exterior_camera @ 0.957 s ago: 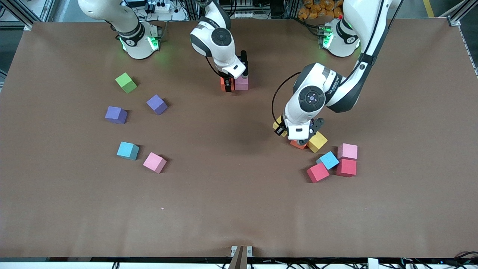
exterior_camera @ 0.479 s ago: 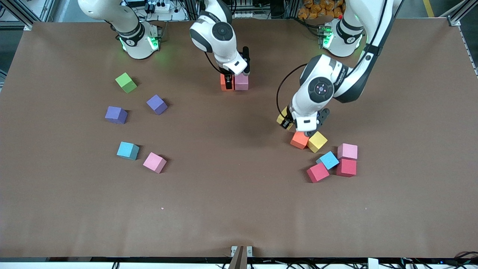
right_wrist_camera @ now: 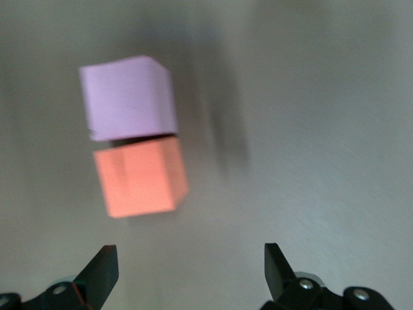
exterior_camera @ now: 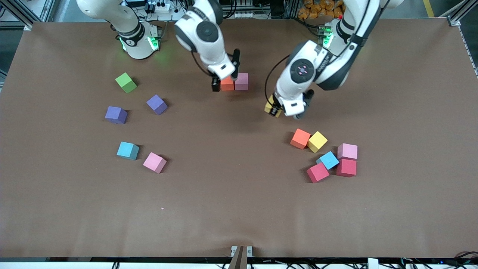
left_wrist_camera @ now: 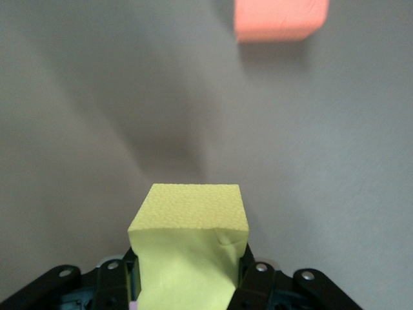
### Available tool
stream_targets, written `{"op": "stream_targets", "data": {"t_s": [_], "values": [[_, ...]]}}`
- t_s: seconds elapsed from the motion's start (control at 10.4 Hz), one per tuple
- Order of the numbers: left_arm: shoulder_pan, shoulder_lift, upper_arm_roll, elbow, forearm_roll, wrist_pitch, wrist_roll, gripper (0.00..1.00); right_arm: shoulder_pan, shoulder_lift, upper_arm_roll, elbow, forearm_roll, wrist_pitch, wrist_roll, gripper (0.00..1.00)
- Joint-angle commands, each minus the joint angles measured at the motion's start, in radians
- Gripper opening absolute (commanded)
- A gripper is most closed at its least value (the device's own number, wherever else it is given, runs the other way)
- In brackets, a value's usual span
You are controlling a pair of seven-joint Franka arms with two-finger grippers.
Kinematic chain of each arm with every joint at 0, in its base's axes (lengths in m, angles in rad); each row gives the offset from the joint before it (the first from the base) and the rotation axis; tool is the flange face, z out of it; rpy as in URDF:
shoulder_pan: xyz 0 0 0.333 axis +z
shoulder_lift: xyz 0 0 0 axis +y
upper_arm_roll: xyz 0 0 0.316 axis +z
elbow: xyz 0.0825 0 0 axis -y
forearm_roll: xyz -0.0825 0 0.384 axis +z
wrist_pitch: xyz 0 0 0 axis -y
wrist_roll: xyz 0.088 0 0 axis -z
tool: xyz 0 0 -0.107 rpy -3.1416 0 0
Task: Form number 2 with 11 blocks
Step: 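Place the yellow cube with the left gripper while the right gripper withdraws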
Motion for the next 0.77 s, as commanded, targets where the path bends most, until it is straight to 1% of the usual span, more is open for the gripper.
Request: {"op": "stream_targets", "data": {"t_s": [0.0, 0.19, 0.38, 0.48, 0.67], "values": [[-0.032, -0.007, -0.024, -0.063, -0.02, 0.075, -0.158, 0.0, -0.146, -0.006, -0.006, 0.013, -0.002, -0.005, 0.012, 1.0], [-0.069, 0.015, -0.026, -0.104, -0.02, 0.153, -0.312, 0.0, -0.287, 0.017, -0.008, 0.067, -0.002, -0.01, 0.013, 1.0], [-0.1, 0.053, -0.026, -0.109, -0.02, 0.202, -0.484, 0.0, -0.412, 0.064, -0.008, 0.119, -0.009, -0.01, 0.012, 1.0], [-0.118, 0.056, -0.026, -0.12, -0.02, 0.216, -0.512, 0.0, -0.473, 0.111, -0.008, 0.173, -0.016, -0.008, 0.009, 1.0], [-0.143, 0.055, -0.029, -0.151, -0.02, 0.262, -0.59, 0.0, -0.564, 0.237, -0.008, 0.312, -0.029, -0.008, -0.008, 1.0]]}}
